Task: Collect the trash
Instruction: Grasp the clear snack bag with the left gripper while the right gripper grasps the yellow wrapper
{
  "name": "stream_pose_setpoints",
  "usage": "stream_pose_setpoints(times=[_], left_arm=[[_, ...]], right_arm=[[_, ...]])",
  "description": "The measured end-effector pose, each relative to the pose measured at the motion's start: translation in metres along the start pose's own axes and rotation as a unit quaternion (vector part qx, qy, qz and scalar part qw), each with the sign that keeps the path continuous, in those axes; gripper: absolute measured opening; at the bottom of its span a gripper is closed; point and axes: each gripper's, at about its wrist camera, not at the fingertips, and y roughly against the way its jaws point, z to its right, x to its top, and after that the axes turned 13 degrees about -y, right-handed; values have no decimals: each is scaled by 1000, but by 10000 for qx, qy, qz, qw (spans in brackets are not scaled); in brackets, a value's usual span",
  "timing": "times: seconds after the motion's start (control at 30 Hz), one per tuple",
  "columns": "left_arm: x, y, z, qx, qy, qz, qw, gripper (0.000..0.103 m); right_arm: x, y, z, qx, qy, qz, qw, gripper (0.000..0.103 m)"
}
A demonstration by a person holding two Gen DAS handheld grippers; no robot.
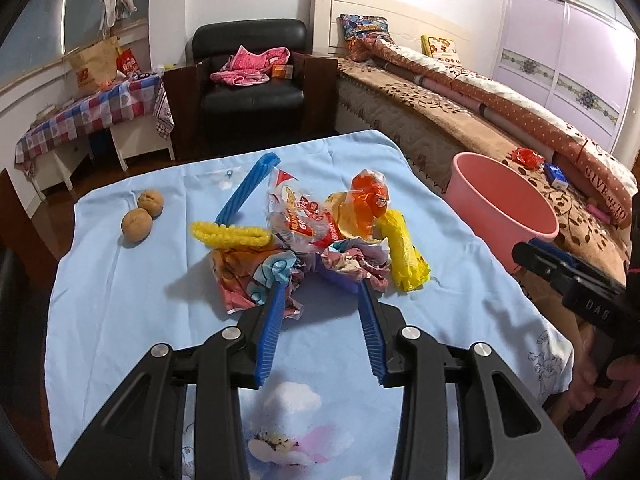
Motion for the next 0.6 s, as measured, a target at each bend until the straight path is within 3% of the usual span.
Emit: stream_pose_setpoints(times=[0.27,0.6], left_arm=[[16,-3,-18,-202,372,158,9990,38],[44,-41,-40,-22,685,48,9976,38]], right_arm=[[-1,-8,0,-40,26,-108,9999,53],[-3,-17,-6,-67,148,-185,9997,53]])
